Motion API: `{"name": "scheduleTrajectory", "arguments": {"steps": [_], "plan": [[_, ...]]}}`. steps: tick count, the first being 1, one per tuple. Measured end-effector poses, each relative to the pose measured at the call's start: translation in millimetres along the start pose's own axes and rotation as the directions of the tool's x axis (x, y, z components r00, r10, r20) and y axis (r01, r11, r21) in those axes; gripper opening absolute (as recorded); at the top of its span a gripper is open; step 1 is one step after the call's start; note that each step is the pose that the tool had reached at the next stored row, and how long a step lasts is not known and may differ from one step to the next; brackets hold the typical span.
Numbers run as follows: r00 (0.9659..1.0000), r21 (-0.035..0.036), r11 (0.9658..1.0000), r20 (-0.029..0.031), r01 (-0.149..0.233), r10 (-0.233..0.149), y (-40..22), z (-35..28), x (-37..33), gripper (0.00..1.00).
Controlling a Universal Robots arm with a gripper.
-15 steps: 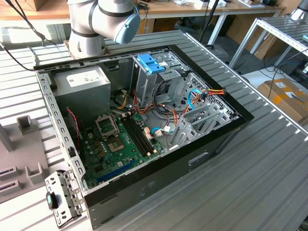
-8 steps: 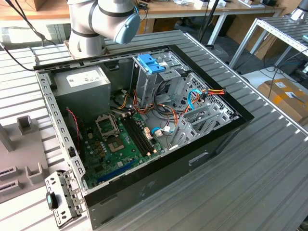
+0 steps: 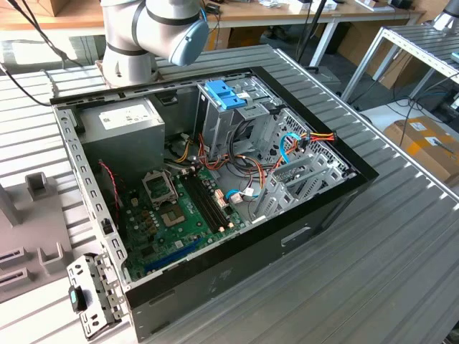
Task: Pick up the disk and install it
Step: 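Pick up the disk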
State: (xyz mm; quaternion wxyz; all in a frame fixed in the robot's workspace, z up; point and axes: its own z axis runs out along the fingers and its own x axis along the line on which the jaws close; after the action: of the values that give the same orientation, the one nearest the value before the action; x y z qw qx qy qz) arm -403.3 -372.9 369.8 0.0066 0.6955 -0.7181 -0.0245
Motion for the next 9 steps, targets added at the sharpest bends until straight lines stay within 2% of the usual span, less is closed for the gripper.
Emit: {"name": "scheduleTrajectory", "arguments": {"steps": [9], "plan": [[1.0, 0.0, 1.0, 0.0001, 0.0, 0.0, 0.0, 1.5, -3.2, 0.66]]}}
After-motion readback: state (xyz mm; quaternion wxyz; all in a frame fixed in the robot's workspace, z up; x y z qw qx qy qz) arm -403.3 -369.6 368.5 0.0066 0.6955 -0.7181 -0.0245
